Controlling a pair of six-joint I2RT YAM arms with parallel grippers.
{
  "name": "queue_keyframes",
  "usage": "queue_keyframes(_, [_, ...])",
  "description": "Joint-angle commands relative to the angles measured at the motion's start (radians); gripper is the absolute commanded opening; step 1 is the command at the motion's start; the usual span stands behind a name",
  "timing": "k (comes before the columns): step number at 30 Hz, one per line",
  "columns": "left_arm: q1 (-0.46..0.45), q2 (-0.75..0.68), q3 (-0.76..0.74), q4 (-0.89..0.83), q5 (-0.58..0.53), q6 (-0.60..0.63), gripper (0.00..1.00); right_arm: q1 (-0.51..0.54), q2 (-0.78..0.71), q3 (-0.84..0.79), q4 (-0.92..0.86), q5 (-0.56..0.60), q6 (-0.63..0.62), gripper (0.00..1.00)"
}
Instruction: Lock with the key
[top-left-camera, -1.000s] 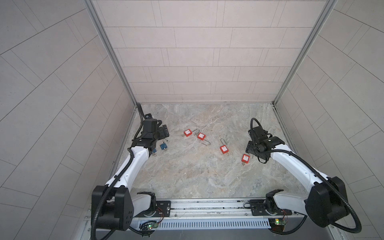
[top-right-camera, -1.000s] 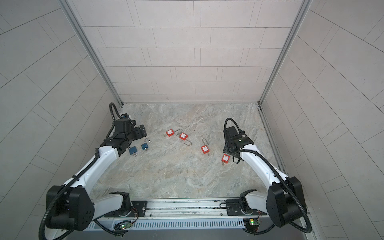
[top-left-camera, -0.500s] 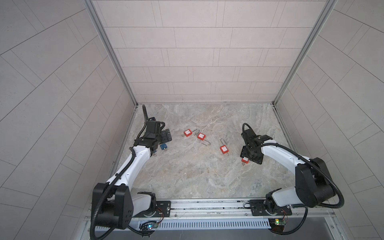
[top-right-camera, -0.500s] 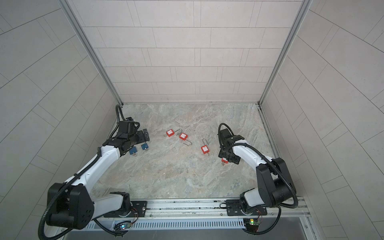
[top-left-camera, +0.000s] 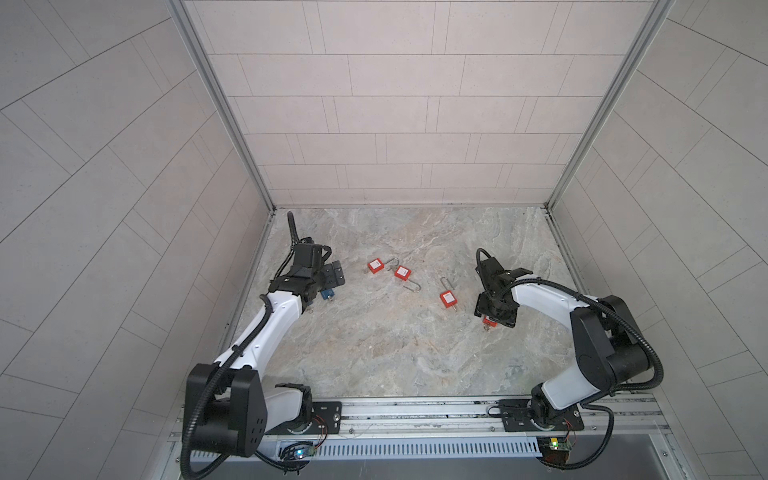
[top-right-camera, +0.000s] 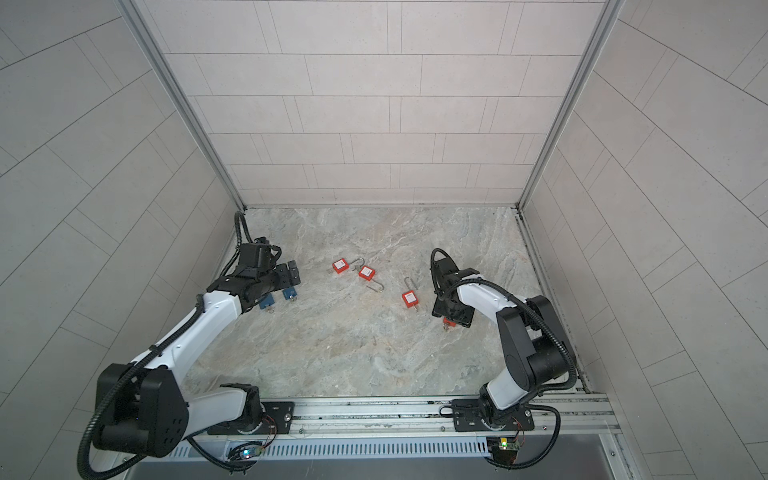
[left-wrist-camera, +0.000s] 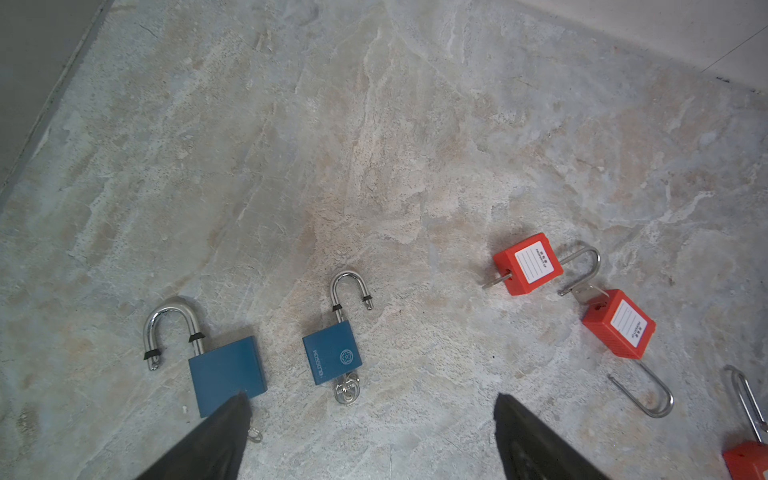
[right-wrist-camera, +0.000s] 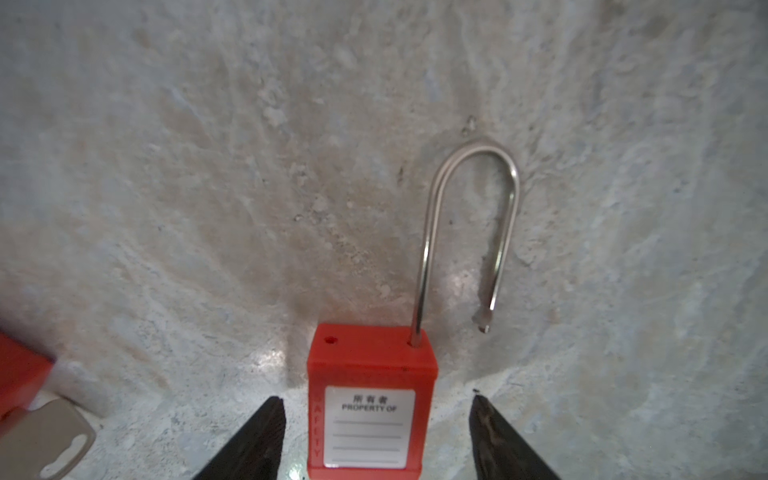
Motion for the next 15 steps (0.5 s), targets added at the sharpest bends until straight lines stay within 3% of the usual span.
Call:
queue_keyframes(1, [-0.009,0.008,0.014,-0.032,-0.005,-0.022,0.97,-0.002,0.016,0.028,-0.002,0.018,-0.025,0.69])
queue_keyframes(15, [-0.025,0.012,0.067,-0.105,-0.028,-0.004,0.96,-0.025,0.049,0.018,0.031,0.008,-0.055,0.57])
